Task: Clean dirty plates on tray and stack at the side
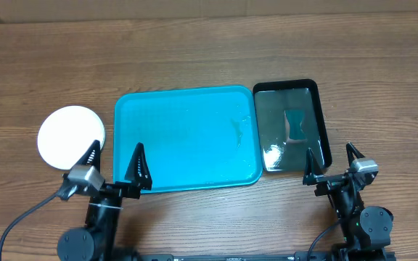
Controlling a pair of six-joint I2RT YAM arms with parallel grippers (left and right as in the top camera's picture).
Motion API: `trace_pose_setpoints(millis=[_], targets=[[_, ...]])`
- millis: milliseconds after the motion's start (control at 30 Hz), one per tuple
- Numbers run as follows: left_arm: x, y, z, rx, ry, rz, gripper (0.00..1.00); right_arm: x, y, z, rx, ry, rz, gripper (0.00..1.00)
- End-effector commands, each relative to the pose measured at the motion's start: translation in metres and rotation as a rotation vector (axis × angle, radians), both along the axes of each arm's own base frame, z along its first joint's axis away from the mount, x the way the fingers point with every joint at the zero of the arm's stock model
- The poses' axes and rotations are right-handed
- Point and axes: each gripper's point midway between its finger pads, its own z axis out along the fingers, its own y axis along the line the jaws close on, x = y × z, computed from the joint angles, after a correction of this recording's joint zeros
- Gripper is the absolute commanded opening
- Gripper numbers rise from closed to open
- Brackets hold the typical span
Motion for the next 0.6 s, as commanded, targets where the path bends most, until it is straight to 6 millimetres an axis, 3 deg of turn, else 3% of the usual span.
trace_pose_setpoints(millis=[0,200,567], targets=[[-0.002,0.003,0.0,-0.014,-0.096,0.011,1.0,0.0,-0.002,-0.002,0.004,-0.004,-0.013,1.0],[0.001,0.004,-0.02,-0.012,-0.162,0.015,1.0,0.0,-0.002,-0.002,0.004,-0.004,-0.013,1.0],[0.022,0.02,-0.097,-0.036,0.105,0.105,1.0,0.0,-0.002,-0.002,0.004,-0.004,-0.013,1.0]])
